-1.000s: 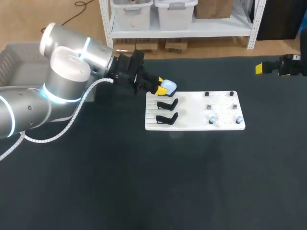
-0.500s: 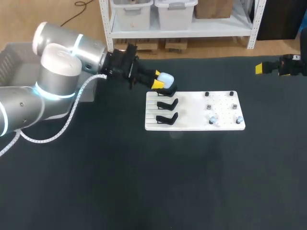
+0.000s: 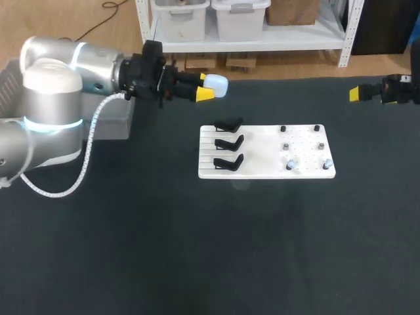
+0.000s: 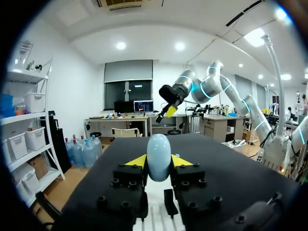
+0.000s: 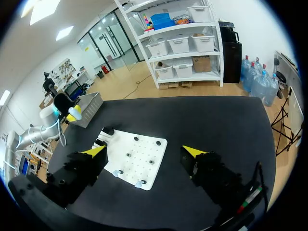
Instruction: Pick up each earbud case from the left stands, insert the matching earbuds, close the lid, and place the case in the box.
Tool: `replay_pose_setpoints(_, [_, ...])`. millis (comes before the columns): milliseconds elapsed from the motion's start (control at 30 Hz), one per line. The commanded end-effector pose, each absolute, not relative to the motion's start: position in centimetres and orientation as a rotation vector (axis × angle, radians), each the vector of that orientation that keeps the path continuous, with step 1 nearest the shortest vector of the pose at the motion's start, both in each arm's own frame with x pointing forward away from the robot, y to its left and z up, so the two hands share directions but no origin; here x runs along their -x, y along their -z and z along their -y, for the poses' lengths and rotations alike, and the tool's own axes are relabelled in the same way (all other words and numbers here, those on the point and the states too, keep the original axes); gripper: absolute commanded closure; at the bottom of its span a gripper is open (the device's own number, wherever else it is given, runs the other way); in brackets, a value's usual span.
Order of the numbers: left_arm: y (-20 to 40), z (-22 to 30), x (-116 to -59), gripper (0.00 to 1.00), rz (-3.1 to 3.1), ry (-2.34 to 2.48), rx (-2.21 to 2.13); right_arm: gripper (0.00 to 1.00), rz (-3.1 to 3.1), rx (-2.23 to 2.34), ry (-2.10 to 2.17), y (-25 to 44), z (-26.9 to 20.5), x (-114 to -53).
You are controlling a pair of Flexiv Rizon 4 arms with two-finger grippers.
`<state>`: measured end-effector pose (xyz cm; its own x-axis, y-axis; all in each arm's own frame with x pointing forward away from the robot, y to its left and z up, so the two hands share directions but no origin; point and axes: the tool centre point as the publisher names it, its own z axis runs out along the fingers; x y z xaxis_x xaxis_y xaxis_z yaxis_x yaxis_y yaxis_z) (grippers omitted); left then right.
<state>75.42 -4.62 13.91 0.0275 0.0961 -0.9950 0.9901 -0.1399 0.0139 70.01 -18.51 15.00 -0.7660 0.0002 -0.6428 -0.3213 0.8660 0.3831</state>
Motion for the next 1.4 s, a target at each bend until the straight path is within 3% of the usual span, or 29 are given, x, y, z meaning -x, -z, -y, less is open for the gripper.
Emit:
replay_pose_setpoints(33, [-15.2, 3.7, -72.5, 1.0, -1.242, 1.156, -1.309, 0.0, -2.374, 0.231, -0.636, -15.0, 18.5, -70.0])
replay_pose_setpoints(833, [-15.6, 4.1, -71.5, 1.0, -1.234, 1.158, -1.299, 0.0, -2.369, 0.247, -0.638, -15.3, 18.4, -70.2])
replay_pose_setpoints(1400, [-15.7, 6.0, -68.7, 1.0, -1.218, 1.234, -1.239, 0.0, -2.394, 0.522, -0.637, -18.4, 10.9, -65.1])
